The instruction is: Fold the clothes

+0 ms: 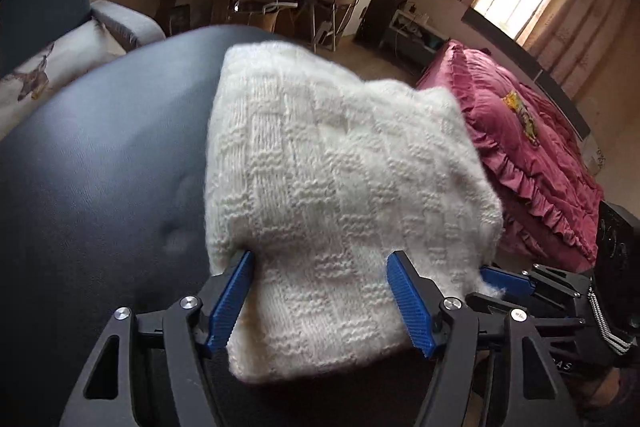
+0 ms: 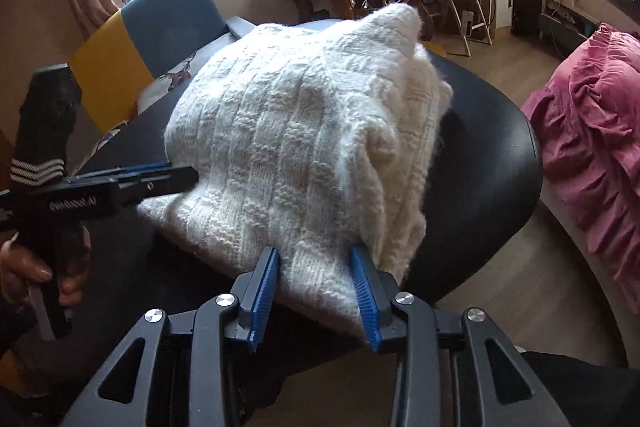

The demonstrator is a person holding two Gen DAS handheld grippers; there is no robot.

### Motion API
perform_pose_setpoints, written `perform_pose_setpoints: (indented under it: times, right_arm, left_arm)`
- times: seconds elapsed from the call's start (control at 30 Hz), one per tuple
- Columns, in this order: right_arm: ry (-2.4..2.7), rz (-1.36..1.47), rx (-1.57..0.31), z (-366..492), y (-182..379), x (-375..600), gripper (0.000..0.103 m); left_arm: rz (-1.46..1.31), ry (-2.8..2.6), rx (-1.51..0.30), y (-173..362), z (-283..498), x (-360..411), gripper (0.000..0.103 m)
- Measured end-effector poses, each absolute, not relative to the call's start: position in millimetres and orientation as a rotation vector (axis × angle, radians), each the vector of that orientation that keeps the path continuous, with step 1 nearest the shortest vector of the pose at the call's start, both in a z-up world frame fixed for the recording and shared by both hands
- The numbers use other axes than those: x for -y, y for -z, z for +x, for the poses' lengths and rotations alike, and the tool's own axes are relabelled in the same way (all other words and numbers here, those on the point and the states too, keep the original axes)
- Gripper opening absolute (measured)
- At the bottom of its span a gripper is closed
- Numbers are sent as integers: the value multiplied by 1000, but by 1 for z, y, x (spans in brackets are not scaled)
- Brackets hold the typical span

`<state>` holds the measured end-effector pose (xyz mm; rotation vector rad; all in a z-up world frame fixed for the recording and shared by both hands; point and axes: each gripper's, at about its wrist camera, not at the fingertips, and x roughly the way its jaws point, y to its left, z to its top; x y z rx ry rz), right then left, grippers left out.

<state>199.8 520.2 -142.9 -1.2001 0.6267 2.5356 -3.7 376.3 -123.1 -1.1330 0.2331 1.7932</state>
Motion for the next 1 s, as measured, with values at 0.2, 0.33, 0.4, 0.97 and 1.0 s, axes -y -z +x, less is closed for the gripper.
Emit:
perform_pose_setpoints:
  times: [0.2, 0.33, 0.4, 0.97, 1.0]
  right_arm:
    - [-2532, -1143, -673, 206, 129, -519, 39]
    - [-2553, -996, -635, 212, 93, -507, 44]
    - [-2536, -953, -589, 204, 80, -499, 44]
    - [-2474, -870, -417, 158, 50, -452, 48]
    - [-2476, -875, -423, 159, 51, -452, 48]
  left_arm:
    - [-1146, -1825, -168, 126, -5, -363, 70]
    - [-1057, -1899, -78, 89, -6, -334, 80]
    - [-973, -2008, -102, 66, -1, -320, 93]
    - [-719, -2270, -318, -13, 68, -302, 103]
    - [-721, -2266, -320, -13, 70, -303, 103]
